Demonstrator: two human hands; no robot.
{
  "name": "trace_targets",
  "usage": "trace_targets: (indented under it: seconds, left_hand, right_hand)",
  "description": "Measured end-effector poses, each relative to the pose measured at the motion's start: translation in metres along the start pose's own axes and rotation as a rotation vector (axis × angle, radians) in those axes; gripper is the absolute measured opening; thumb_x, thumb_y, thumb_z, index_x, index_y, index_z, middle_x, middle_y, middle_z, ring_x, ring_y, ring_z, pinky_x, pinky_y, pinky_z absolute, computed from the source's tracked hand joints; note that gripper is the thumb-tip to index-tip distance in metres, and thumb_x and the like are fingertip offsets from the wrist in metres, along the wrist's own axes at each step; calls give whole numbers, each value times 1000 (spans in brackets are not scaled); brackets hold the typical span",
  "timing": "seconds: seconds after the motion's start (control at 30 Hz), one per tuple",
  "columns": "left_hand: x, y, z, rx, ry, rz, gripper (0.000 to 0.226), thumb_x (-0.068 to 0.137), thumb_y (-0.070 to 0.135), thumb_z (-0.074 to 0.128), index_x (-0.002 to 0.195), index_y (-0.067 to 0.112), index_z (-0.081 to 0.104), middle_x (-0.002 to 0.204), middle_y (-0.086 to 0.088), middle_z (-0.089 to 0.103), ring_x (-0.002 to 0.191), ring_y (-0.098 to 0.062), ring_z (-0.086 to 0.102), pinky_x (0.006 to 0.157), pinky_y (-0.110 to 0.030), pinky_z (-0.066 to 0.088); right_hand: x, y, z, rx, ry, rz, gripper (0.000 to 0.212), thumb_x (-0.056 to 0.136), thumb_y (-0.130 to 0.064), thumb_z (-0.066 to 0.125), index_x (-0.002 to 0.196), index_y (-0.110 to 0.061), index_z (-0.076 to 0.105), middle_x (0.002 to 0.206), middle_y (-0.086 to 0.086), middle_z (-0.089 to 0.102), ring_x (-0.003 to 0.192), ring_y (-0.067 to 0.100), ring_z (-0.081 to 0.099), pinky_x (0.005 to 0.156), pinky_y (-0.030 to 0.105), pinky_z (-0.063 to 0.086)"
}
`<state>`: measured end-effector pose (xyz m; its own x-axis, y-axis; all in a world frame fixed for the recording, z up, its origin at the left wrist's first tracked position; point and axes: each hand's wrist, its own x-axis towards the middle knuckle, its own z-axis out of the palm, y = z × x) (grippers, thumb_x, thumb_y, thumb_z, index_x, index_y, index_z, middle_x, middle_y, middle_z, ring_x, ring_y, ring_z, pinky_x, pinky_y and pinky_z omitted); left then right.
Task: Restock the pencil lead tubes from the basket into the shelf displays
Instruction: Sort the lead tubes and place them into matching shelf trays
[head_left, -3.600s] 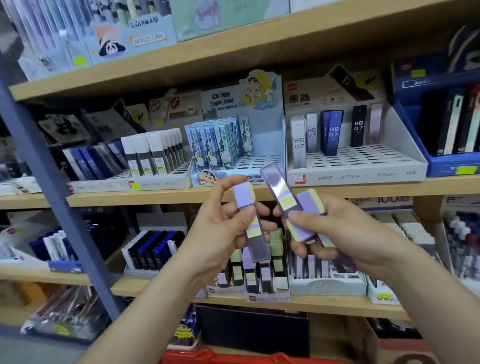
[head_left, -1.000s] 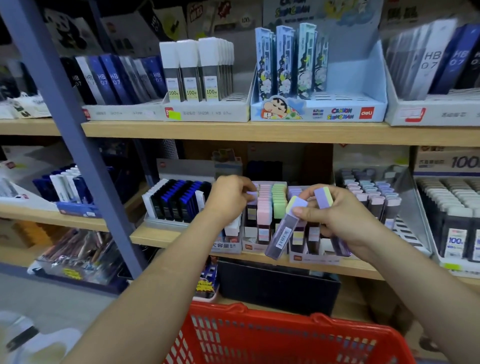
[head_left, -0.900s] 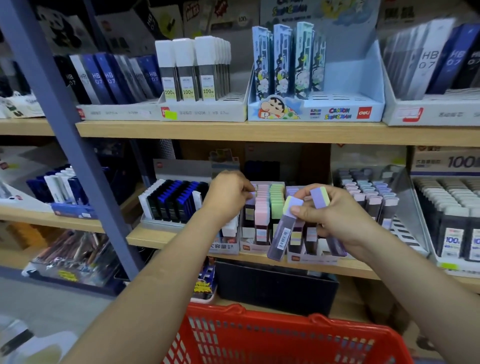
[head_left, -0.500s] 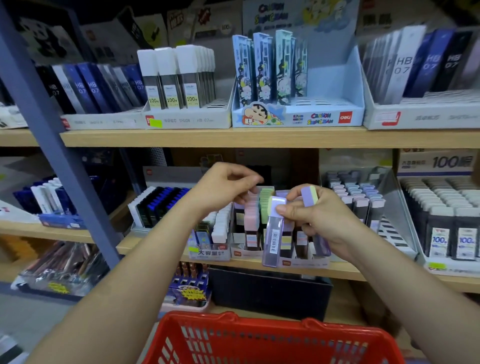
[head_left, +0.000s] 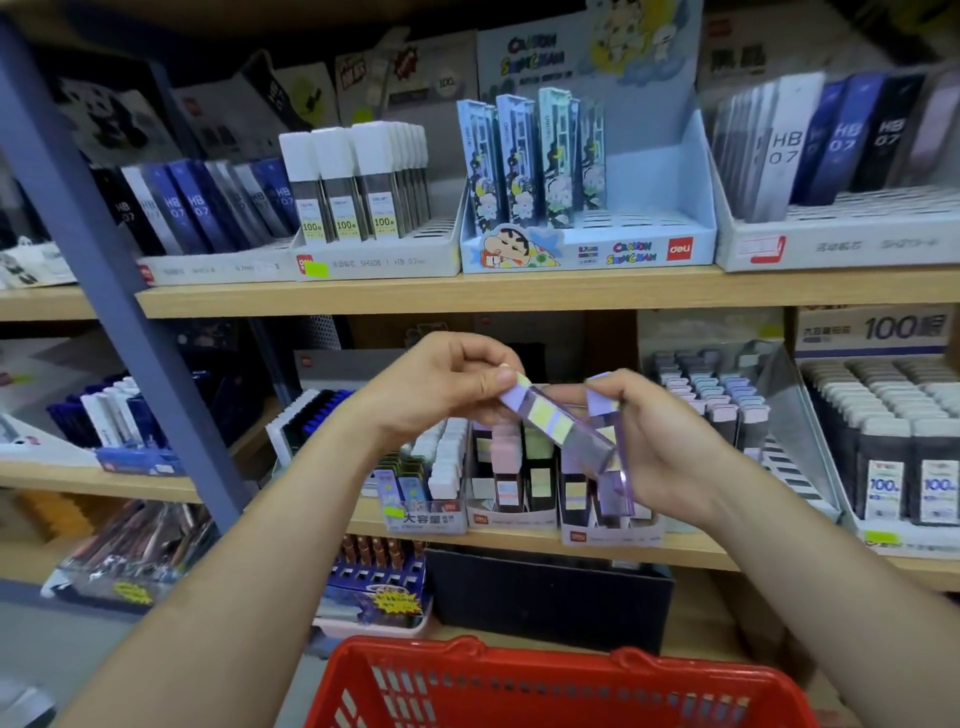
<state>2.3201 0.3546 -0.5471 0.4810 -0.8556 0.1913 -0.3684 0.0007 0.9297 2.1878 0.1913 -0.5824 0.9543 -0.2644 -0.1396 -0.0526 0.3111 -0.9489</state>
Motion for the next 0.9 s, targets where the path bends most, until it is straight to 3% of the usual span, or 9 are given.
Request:
trace_targets:
  seconds: [0.07,0.13,0.27,0.37,0.43,0.57,0.67,0.9]
  left_hand:
    - [-4,4,-13,80,87,-22,8,91,6,58,90,7,66,76,-13,69,61,-14,65,55,-18,53]
    - [-7,4,-28,224,189,-17,14,93,3,57,89,12,68,71,-9,69,60,-13,62,58,-22,55]
    - [-4,-16,-41,540,413,7,23,96,9,56,92,26,71,77,-7,70,67,-17,60,73,-41,56]
    - [-2,-31,-39,654,490,19,19,95,14,58,104,22,73,82,3,68,75,-12,59,81,-38,55]
    - [0,-36,-35,674,501,34,20,95,14,58,106,21,72,87,4,69,81,-12,62,84,-36,53]
    - [5,-44,-20,781,427,68,24,96,9,56,112,17,71,102,-2,66,96,-19,61,84,-25,45]
    - [11,-54,-10,870,356,60,27,96,8,55,118,16,68,111,-5,68,102,-20,62,86,-23,43]
    - [19,-56,-8,848,400,-49,24,94,13,60,116,15,69,109,-6,71,103,-19,64,85,-24,46]
  right_hand:
    - [1,-4,-5,85,8,-4,39,99,-22,41,117,3,66,103,17,71,76,21,58,63,31,41]
    - [2,-4,-9,115,17,-11,38,101,-20,41,115,4,66,87,14,63,66,17,56,58,28,48]
    - [4,2,-12,-67,46,-18,37,103,-26,41,111,-9,73,80,7,58,74,16,54,73,33,49]
    - [4,4,-8,-119,23,-18,35,104,-25,42,110,-11,73,87,4,72,82,17,68,82,38,53]
    - [5,5,-8,-113,-6,-22,30,104,-21,45,114,-8,70,98,7,75,90,20,71,86,39,55]
    - [3,8,-9,-154,-49,-63,23,98,-13,55,113,-3,69,82,8,74,68,11,64,66,25,50]
    - [3,11,-11,-169,-21,-92,20,91,-12,63,108,-5,72,97,15,74,78,16,67,63,22,53]
    - [2,9,-12,-84,12,-83,17,92,4,57,106,-1,67,86,11,73,75,15,73,63,22,57]
